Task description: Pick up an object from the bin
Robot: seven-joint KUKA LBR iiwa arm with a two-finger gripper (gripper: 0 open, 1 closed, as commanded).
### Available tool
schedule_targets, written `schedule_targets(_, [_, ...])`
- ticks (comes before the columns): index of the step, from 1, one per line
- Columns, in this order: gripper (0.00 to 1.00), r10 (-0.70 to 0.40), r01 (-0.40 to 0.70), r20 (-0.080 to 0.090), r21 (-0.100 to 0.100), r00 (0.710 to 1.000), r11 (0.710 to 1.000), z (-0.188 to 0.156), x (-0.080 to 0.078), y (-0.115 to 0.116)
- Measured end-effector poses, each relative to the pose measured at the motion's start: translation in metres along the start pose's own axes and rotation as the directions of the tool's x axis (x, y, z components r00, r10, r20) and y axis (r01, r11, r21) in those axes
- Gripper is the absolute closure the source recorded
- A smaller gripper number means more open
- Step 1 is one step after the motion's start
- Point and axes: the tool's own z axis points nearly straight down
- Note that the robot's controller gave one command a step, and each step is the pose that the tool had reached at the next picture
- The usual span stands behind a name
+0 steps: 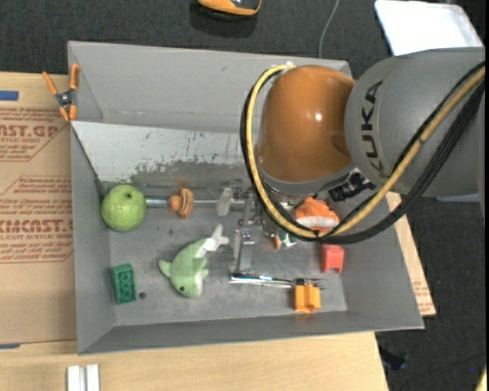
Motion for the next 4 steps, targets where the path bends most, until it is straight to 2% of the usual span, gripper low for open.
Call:
schedule_targets(1, [0.00,0.001,-0.001,0.008,-0.001,1.000,1.000,-0.004,-0.002,0.000])
schedule_targets(2, [0.00,-0.036,0.036,0.018,0.000,0.999,0.999,0.033,0.002,0.026])
schedule_targets(3, [0.00,-0.202,0.202,0.022,0.003,0.979,0.979,0.096,-0.040,0.000])
schedule_targets(4, [0.00,-0.028,0.028,0.016,-0.005,0.999,1.000,0.119,-0.014,0.031])
